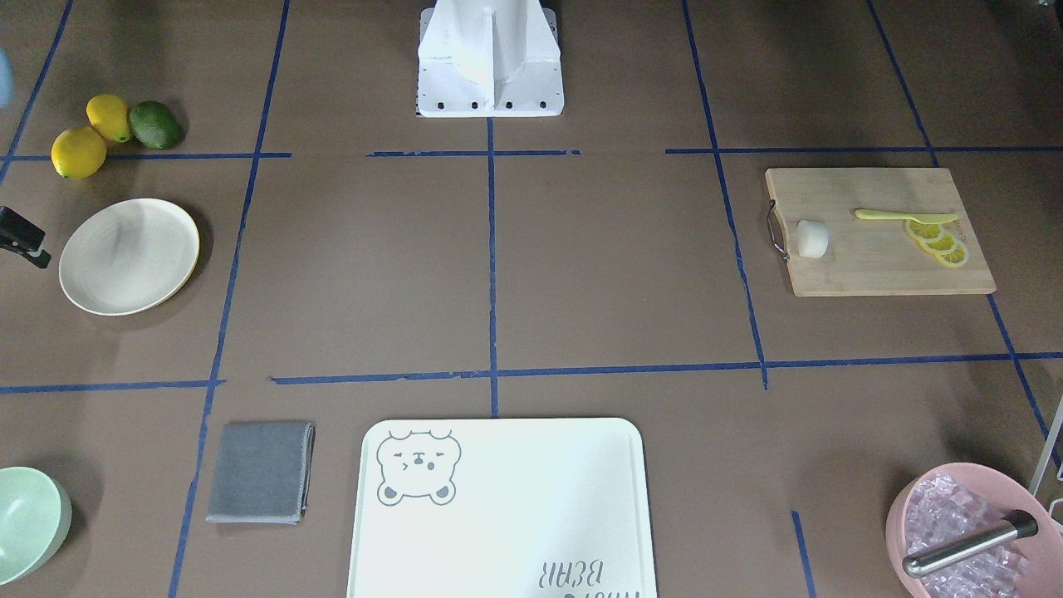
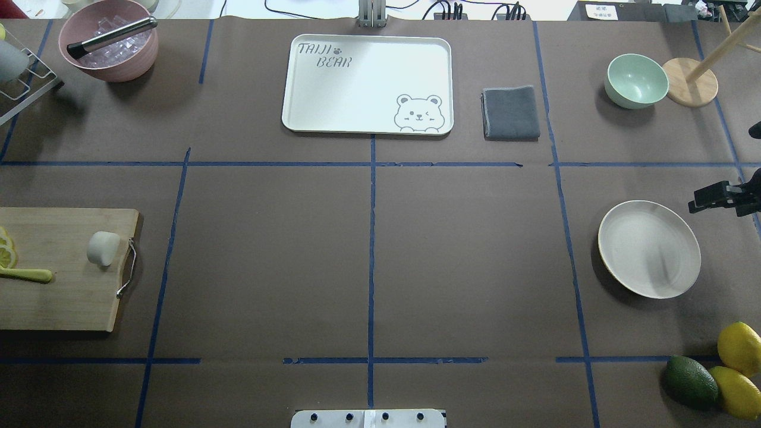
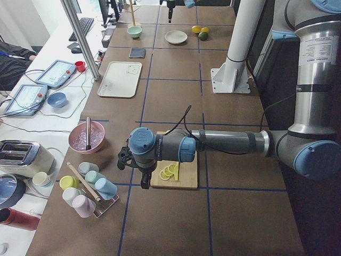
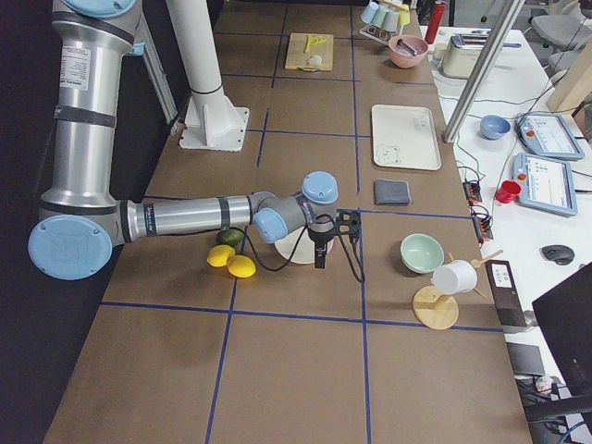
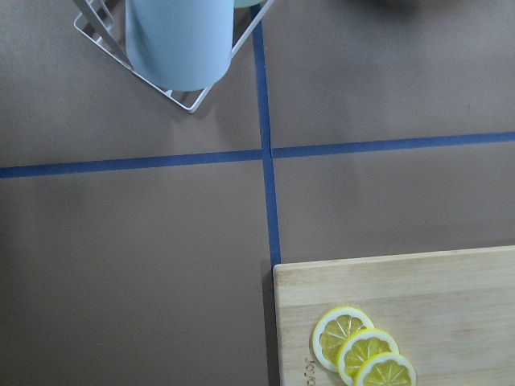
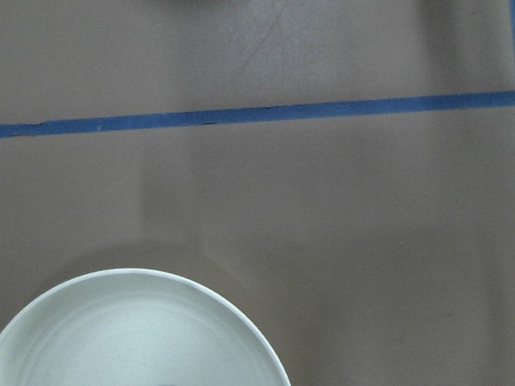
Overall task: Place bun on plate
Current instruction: 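Reach the right gripper to the rim of the white plate and grasp it, then slide the white plate with the right gripper toward the table center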
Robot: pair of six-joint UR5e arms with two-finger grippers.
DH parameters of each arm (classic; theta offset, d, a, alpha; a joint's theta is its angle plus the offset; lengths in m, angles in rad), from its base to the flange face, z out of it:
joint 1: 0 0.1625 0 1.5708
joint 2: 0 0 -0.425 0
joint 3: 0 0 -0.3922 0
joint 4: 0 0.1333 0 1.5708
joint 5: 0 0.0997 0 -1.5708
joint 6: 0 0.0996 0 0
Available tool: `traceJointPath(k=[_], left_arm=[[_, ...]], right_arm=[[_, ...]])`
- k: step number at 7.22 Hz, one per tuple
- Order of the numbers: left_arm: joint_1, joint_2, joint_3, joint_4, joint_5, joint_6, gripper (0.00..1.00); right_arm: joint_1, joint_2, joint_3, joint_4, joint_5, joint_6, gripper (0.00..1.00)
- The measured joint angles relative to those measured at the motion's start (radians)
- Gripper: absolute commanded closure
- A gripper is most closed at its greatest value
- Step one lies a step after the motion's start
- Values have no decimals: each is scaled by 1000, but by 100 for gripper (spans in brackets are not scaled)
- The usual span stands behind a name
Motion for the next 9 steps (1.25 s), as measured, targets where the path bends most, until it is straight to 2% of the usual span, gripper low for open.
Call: traceJointPath(k=[3, 5, 6, 7, 9], left_arm=[[2, 1, 1, -7, 2, -4, 0], [2, 2, -1, -8, 3, -4, 0], [2, 2, -3, -8, 3, -4, 0], [2, 1, -6, -8, 3, -4, 0], [2, 0, -8, -9, 3, -4, 0]], right_arm=[[-77, -2, -52, 36, -23, 58, 2], [-102, -9, -64, 37, -22, 60, 7], [-111, -10, -77, 37, -21, 59, 14], [-114, -12, -87, 37, -19, 57, 24], [-115, -13, -90, 36, -11, 58, 70]])
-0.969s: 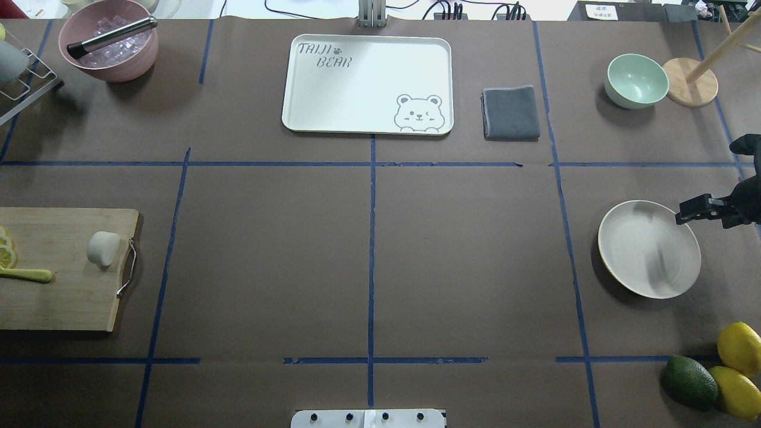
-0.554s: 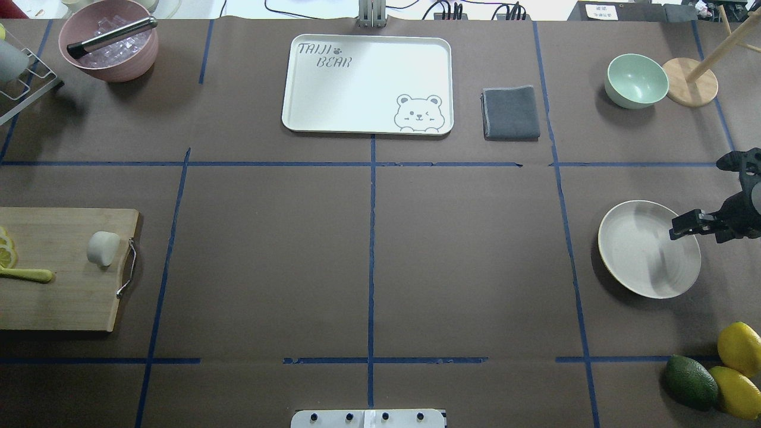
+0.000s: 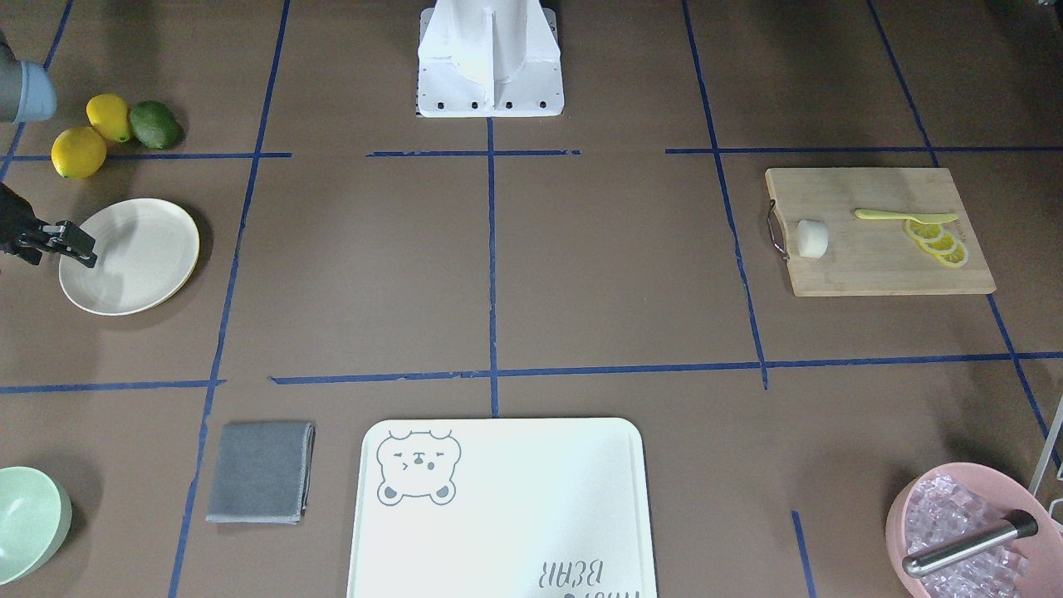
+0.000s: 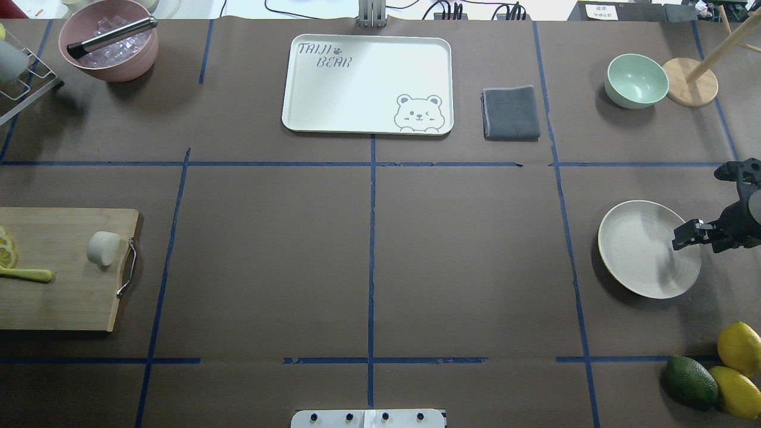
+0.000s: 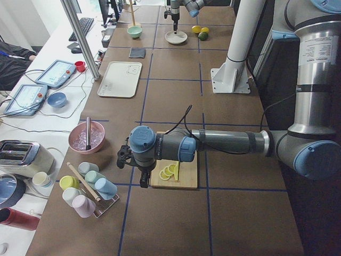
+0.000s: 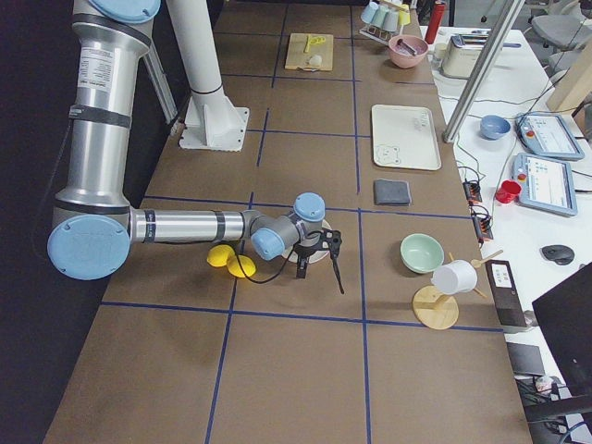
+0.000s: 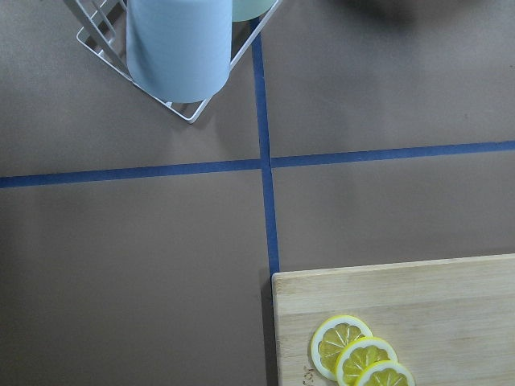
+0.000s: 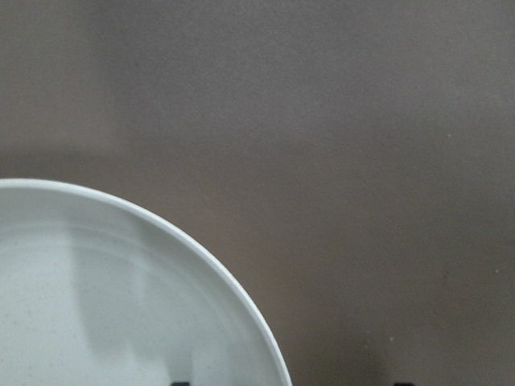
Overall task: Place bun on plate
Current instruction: 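Slide the white plate with the right gripper toward the table center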
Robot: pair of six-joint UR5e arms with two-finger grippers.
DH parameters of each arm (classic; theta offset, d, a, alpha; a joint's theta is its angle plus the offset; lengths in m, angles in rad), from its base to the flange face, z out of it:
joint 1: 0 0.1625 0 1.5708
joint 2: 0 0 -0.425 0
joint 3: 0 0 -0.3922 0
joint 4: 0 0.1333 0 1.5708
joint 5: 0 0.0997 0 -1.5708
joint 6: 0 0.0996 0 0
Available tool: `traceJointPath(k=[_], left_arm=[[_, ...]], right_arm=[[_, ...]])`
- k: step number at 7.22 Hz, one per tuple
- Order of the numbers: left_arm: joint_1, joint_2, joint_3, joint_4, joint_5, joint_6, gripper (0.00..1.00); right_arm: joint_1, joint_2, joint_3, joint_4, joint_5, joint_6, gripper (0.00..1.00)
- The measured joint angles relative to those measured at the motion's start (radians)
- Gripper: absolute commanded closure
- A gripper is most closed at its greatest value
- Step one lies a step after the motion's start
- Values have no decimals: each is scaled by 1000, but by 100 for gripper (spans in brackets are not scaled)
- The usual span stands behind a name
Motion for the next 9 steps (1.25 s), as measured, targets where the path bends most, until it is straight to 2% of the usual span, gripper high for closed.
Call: traceJointPath(k=[1, 2, 5, 6, 9], left_arm=[[0, -1, 0, 0, 0, 0, 0], [0, -1, -1, 0, 0, 0, 0], [1, -2, -4, -1, 0, -1, 0], [1, -2, -4, -1, 0, -1, 0], [2, -2, -3, -1, 1, -1, 0]], right_arm=[[0, 0, 2, 0, 7, 1, 93], [1, -1, 5, 1, 14, 1, 100], [3, -1, 21, 1, 27, 3, 100], [10, -2, 52, 3, 36, 23, 100], [25, 52, 131, 104, 64, 241, 100]])
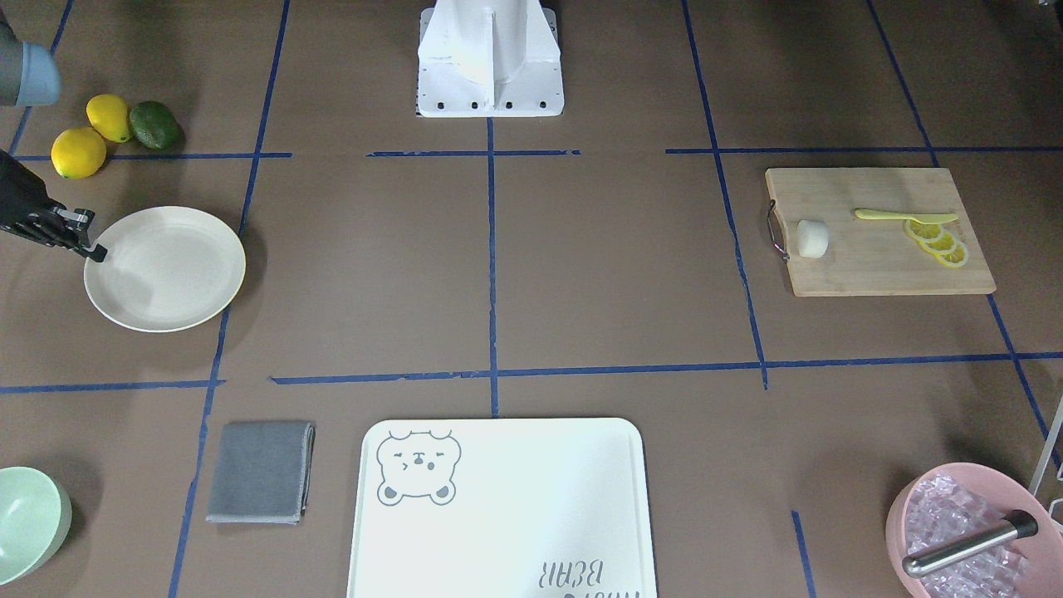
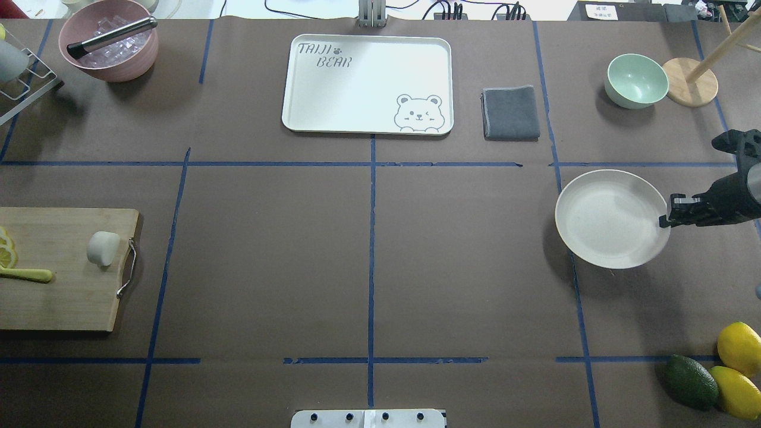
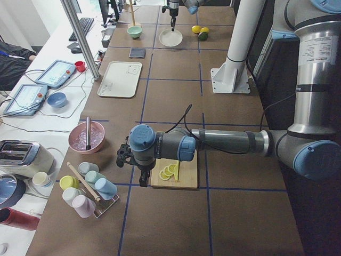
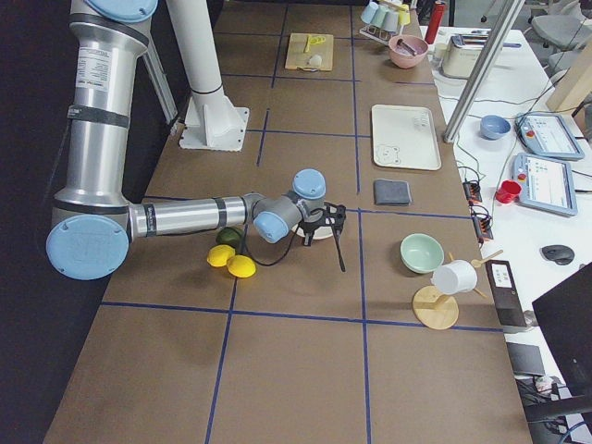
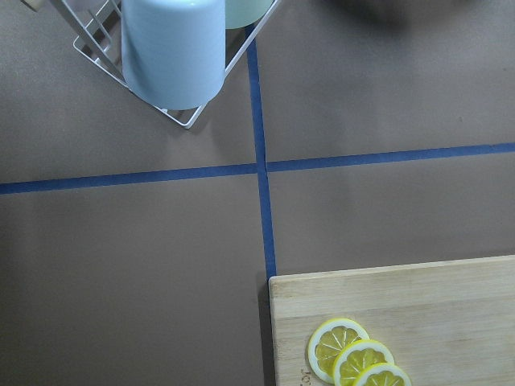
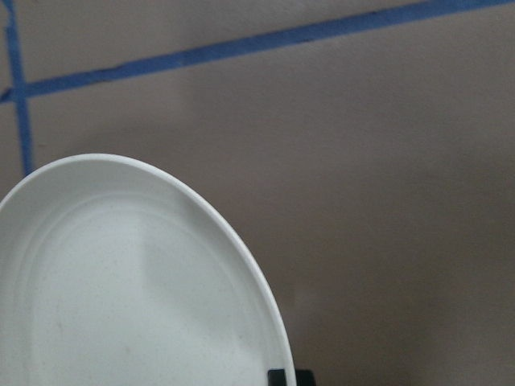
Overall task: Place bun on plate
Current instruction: 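Slide the white plate with the right gripper toward the table center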
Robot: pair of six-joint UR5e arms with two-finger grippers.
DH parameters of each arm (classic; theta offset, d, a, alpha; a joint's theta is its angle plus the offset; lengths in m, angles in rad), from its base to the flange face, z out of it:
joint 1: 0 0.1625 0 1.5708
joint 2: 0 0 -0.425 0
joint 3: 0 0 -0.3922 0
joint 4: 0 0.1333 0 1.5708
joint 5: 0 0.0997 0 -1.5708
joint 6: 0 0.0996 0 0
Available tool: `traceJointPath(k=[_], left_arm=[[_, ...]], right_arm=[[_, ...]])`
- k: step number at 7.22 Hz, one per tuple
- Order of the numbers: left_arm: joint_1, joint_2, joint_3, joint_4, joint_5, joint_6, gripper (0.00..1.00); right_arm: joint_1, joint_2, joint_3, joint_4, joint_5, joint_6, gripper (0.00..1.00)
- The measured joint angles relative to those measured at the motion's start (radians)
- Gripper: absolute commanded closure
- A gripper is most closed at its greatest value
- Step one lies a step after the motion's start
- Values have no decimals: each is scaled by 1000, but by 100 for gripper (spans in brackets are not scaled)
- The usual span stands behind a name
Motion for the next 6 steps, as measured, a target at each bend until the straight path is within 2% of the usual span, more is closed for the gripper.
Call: traceJointPath(k=[1, 3, 4, 6], left_arm=[[0, 0, 2, 0, 0, 0, 0], [1, 1, 6, 0, -1, 0, 0], [1, 1, 10, 0, -1, 0, 0], [1, 2, 14, 0, 0, 0, 0]], right_arm=[[-14, 63, -1, 19, 9, 81, 100], [-129, 242, -21, 31, 11, 287, 100], [-210, 333, -36, 33, -28, 385, 100], [-396, 465, -67, 25, -222, 523, 100]])
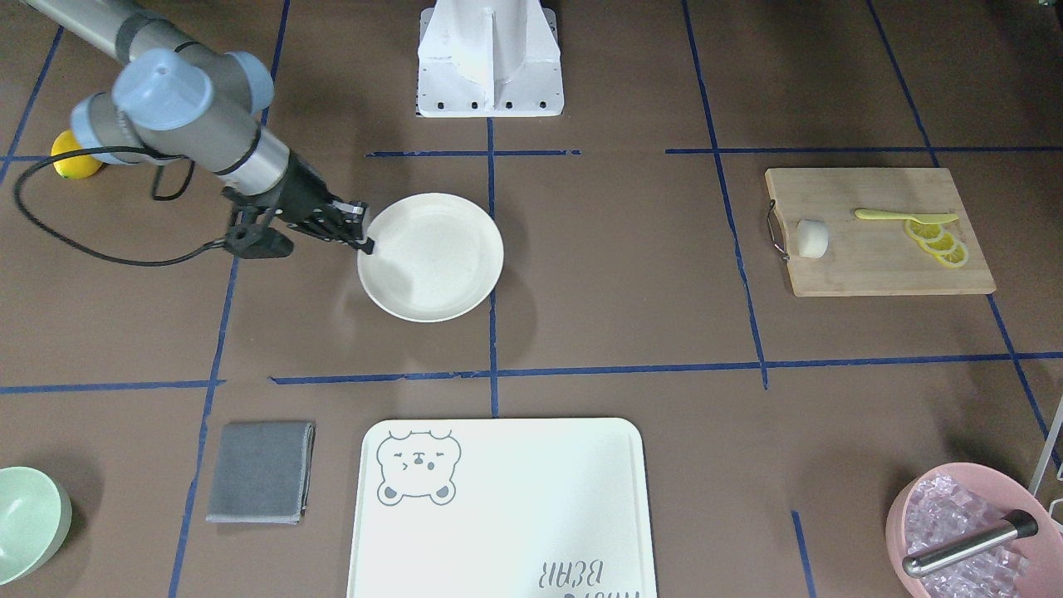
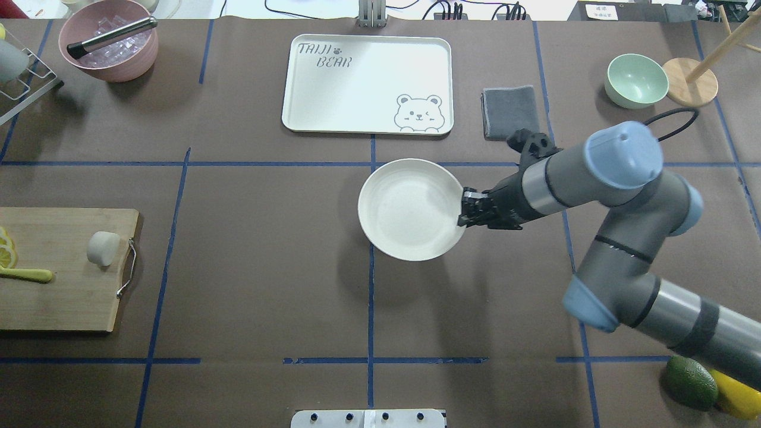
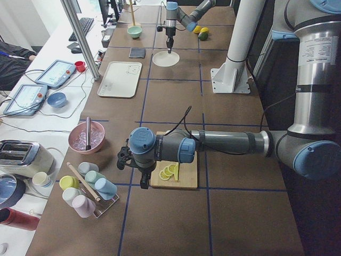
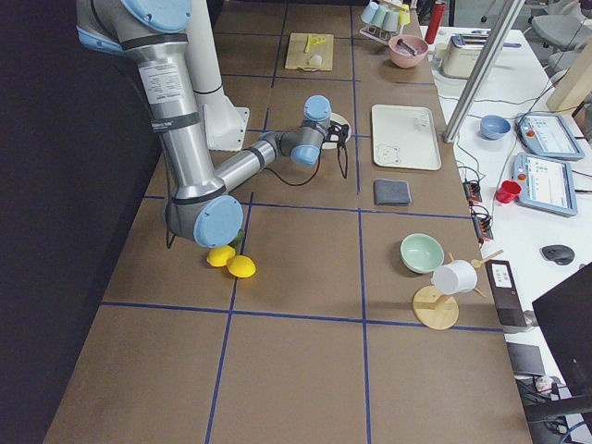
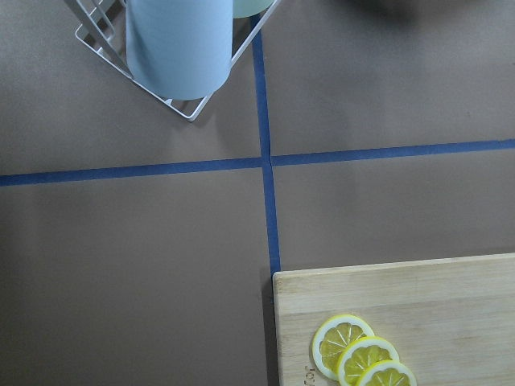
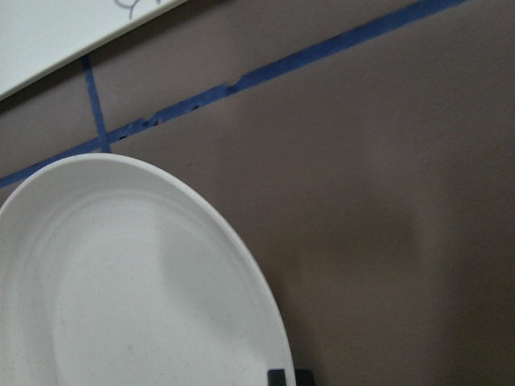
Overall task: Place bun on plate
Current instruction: 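Slide the white plate with the right gripper toward the table center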
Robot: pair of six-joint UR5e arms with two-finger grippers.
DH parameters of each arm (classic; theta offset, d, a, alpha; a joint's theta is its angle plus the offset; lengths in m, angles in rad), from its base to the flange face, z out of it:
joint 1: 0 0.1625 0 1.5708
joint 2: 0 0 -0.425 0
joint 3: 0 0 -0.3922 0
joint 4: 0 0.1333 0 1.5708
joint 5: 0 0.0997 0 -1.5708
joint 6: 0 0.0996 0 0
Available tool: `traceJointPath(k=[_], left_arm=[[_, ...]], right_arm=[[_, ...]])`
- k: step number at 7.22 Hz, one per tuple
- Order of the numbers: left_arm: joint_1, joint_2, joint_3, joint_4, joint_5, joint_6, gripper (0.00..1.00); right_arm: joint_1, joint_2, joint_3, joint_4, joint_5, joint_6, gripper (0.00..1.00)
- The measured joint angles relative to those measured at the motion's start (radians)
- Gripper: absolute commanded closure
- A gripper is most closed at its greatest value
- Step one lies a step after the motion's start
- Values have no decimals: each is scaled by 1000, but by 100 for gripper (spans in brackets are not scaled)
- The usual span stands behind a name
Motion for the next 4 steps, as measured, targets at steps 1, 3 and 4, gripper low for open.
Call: traceJointPath(k=[1, 3, 4], left_arm=[[0, 0, 1, -4, 0, 0, 0], [0, 1, 4, -15, 0, 0, 0], [0, 0, 5, -17, 0, 0, 0]], right_arm=[[-58, 41, -28, -3, -68, 33, 100], [-108, 65, -63, -8, -125, 52, 99], [-117, 68, -74, -9, -134, 54, 80]])
